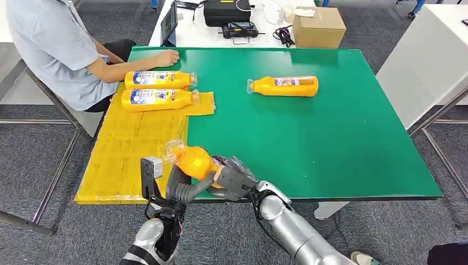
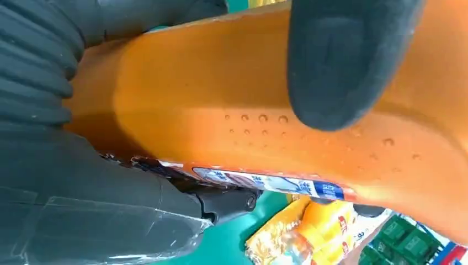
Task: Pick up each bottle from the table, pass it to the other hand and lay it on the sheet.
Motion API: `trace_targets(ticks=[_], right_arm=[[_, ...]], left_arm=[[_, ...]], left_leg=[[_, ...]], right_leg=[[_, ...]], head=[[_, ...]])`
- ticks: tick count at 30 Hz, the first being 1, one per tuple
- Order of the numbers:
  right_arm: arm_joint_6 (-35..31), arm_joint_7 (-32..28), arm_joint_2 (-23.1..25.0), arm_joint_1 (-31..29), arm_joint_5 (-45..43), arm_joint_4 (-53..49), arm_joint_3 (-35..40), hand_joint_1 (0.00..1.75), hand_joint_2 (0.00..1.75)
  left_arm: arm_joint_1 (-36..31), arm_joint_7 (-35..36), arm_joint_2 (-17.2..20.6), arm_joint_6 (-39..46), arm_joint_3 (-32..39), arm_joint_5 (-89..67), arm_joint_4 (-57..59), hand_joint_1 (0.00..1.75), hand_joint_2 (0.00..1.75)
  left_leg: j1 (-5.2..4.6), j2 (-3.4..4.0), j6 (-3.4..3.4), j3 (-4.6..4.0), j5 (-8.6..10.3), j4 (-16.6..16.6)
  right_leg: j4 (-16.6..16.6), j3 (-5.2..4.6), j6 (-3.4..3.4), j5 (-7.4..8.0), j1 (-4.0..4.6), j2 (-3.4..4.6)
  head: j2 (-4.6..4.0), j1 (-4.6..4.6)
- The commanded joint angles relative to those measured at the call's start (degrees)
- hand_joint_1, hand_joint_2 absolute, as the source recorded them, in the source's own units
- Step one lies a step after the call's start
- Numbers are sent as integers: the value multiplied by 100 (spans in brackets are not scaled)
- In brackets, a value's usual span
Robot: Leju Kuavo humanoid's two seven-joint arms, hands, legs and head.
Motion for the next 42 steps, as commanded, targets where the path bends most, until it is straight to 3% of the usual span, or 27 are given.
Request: trace_targets(ticks=[1, 24, 25, 26, 36, 42], right_arm=[[-96, 23, -58, -299, 68, 432, 195, 175, 175], [-192, 53, -49, -231, 107, 464, 137, 173, 175], [-202, 58, -43, -225, 108, 464, 126, 93, 175], [-299, 102, -31, -186, 133, 466, 99, 0, 175], [-696, 199, -62, 338, 283, 168, -171, 0, 175], [-991, 193, 40, 287, 468, 115, -376, 0, 175]], left_arm=[[-319, -112, 98, 249, -8, -224, 247, 175, 175], [-332, -203, 74, 603, 66, -493, 203, 175, 175], [-325, -207, 67, 609, 73, -497, 193, 175, 175], [-303, -233, 58, 680, 125, -521, 143, 175, 175], [-85, -217, 107, 708, 263, -509, -308, 175, 175], [-123, -113, 272, 728, 411, -712, -533, 175, 175]], left_leg=[[13, 5, -18, 6, 1, 0], [12, 4, -18, 6, 0, 0], [9, 2, -14, 4, 0, 0], [9, 1, -14, 5, 1, -1], [18, -1, -22, 15, -3, -4], [9, 10, -14, -2, -2, 1]], right_leg=[[-3, 7, -24, 3, 14, 3], [-4, 8, -23, 2, 13, 1], [-2, 5, -18, 1, 10, 0], [-2, 5, -18, 1, 10, -1], [-11, 20, -30, -1, 20, -4], [2, -2, -18, 1, 10, 9]], head=[[0, 2], [0, 0], [0, 2], [0, 0], [0, 0], [0, 2]])
